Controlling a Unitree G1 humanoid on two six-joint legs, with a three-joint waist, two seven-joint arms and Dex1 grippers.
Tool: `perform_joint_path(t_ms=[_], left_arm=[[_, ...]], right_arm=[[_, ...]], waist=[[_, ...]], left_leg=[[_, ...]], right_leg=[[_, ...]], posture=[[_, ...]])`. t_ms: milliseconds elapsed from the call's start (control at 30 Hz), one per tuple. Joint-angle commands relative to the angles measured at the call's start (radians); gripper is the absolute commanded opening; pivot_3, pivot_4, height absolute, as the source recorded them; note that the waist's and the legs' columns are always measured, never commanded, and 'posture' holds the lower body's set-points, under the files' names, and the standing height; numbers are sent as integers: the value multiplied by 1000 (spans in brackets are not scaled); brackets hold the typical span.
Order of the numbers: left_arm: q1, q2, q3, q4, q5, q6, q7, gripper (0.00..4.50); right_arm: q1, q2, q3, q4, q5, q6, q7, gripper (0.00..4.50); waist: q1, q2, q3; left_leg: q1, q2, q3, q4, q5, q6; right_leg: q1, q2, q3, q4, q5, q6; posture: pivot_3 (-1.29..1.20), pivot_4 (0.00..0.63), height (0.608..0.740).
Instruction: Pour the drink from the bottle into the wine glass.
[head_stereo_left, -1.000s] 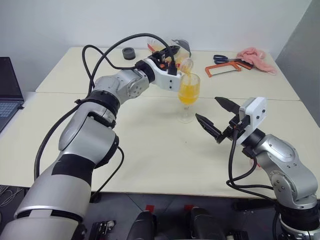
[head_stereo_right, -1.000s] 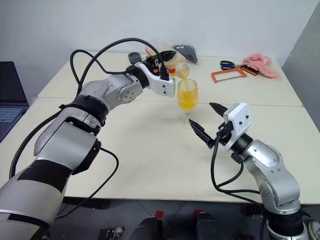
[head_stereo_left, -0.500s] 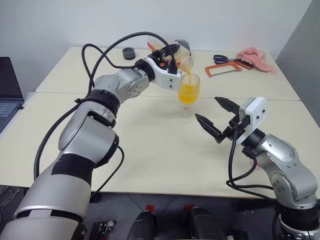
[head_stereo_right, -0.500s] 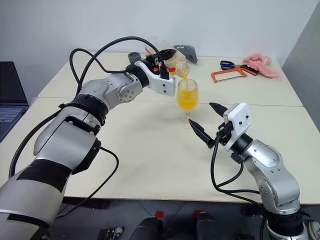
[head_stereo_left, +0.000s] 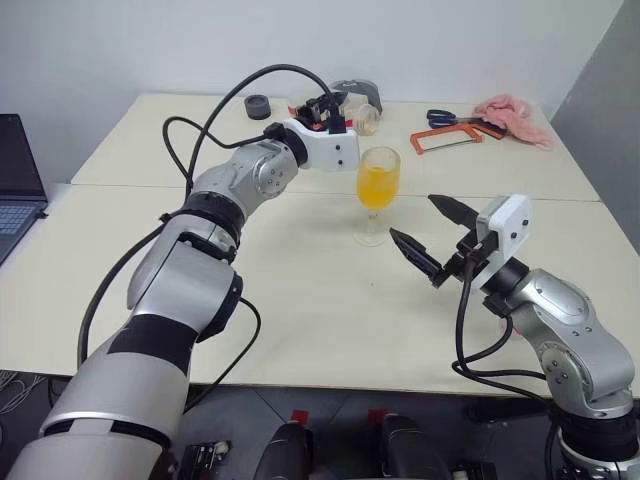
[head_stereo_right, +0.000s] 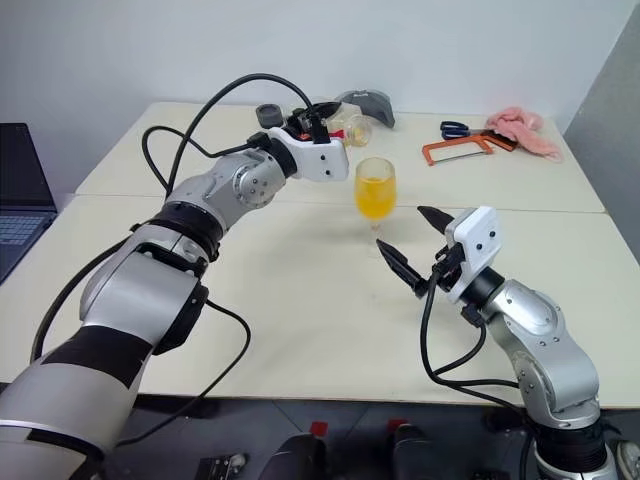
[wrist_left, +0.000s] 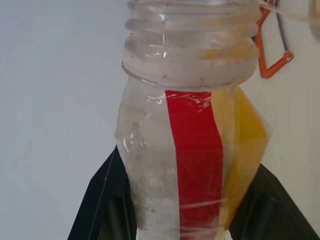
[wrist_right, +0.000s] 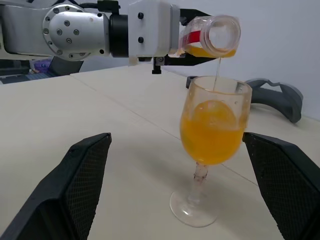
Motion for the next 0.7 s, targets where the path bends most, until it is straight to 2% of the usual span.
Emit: perform_joint_path(t_ms=[33, 267, 467, 567, 700], left_arm=[[3, -15, 100, -50, -132, 21, -104, 1761], [91, -19, 313, -146, -401, 178, -312, 1741], [256, 28, 438, -314, -574, 395, -466, 1711], [385, 87, 512, -432, -656, 552, -499, 1710], [497, 122, 555, -560, -704, 651, -488, 1710]], right_arm=[[-18, -15, 9, -56, -22, -34, 7, 4500], [-38, -19, 59, -107, 13, 24, 31, 4500], [-87, 11, 102, -120, 65, 126, 8, 4500], [-155, 37, 149, -76, 54, 195, -19, 4500], [-215, 68, 194, -30, 36, 226, -27, 4500]], waist=[[-1, 0, 0], [-16, 0, 0], [-29, 0, 0], [-44, 0, 0], [-48, 0, -1]], left_leg=[[0, 0, 0, 0, 0, 0], [0, 1, -4, 0, 0, 0], [1, 1, -7, 0, 0, 0], [1, 1, -8, 1, 0, 0], [1, 2, -11, 1, 0, 0]], right_leg=[[0, 0, 0, 0, 0, 0], [0, 0, 0, 1, 0, 0], [0, 1, 0, 2, 0, 0], [0, 1, 0, 2, 0, 0], [0, 1, -2, 3, 0, 0]], posture=[[0, 150, 740], [0, 150, 740], [0, 150, 740], [0, 150, 740], [0, 150, 740]])
